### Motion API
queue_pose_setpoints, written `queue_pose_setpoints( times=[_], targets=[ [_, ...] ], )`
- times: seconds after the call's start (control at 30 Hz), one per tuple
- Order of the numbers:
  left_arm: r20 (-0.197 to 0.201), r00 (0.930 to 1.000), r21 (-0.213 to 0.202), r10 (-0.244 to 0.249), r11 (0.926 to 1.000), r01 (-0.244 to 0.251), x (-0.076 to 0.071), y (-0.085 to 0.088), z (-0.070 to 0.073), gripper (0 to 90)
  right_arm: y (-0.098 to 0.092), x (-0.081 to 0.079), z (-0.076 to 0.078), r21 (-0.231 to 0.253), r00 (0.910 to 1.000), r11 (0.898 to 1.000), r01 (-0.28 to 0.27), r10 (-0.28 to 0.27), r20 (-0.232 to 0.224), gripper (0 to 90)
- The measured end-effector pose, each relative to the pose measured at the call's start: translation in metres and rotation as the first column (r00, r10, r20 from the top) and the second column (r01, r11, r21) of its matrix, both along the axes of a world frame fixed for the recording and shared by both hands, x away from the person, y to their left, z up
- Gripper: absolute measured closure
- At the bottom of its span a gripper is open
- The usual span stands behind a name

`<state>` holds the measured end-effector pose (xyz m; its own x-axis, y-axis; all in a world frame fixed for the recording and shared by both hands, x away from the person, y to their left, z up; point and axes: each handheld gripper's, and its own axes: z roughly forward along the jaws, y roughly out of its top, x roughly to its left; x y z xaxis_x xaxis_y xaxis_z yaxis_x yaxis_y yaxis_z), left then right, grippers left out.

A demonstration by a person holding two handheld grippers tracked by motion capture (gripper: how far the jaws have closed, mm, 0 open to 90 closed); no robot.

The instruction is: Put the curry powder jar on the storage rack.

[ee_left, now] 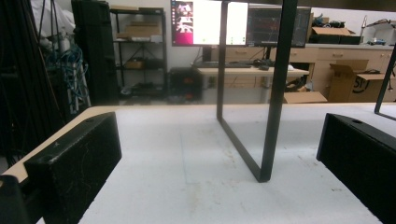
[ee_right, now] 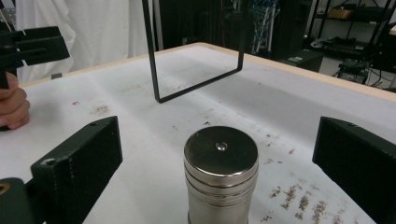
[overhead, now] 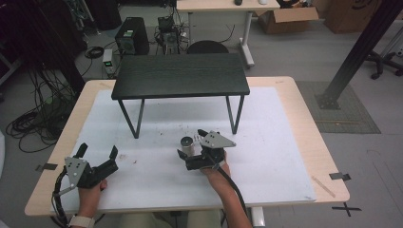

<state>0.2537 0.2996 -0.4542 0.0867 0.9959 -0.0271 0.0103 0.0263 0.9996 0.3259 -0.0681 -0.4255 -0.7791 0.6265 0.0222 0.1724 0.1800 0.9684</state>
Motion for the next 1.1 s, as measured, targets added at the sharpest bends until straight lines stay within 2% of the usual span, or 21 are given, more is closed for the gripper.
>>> queue_pose_setpoints(
  times=[0.23,0.33,0.37,0.6,0.83,1.07,1.1],
  targets=[
    [0.001,1.0000,0.000,0.000,1.0000,0.000,0.000,0.000,0.000,0.2,0.007,0.006,-0.010,-0.041,0.9994,0.999,0.008,-0.009,-0.032,1.5],
    [0.002,1.0000,-0.001,0.000,1.0000,0.000,0.000,0.000,0.000,0.2,0.008,0.009,-0.012,-0.039,0.9992,0.999,0.012,-0.013,-0.038,1.6],
    [0.001,1.0000,-0.001,0.000,1.0000,0.000,0.000,0.000,0.000,0.2,0.008,0.010,-0.015,-0.029,0.9984,0.999,0.016,-0.018,-0.053,1.6],
    [0.002,1.0000,-0.002,0.000,1.0000,0.000,0.000,0.000,0.000,0.2,0.011,0.012,-0.020,-0.032,0.9981,0.999,0.018,-0.020,-0.059,2.9],
    [0.003,1.0000,-0.002,0.000,1.0000,0.000,0.000,0.000,0.000,0.2,0.009,0.013,-0.021,-0.011,0.9973,1.000,0.013,-0.014,-0.072,8.6],
    [0.003,1.0000,-0.003,0.000,1.0000,0.000,0.000,0.000,0.000,0.2,0.009,0.015,-0.021,-0.009,0.9962,1.000,-0.015,0.014,-0.086,19.8],
    [0.002,1.0000,-0.002,0.000,1.0000,0.000,0.000,0.000,0.000,0.2,0.009,0.015,-0.021,-0.005,0.9959,1.000,-0.018,0.018,-0.089,23.5]
  ],
)
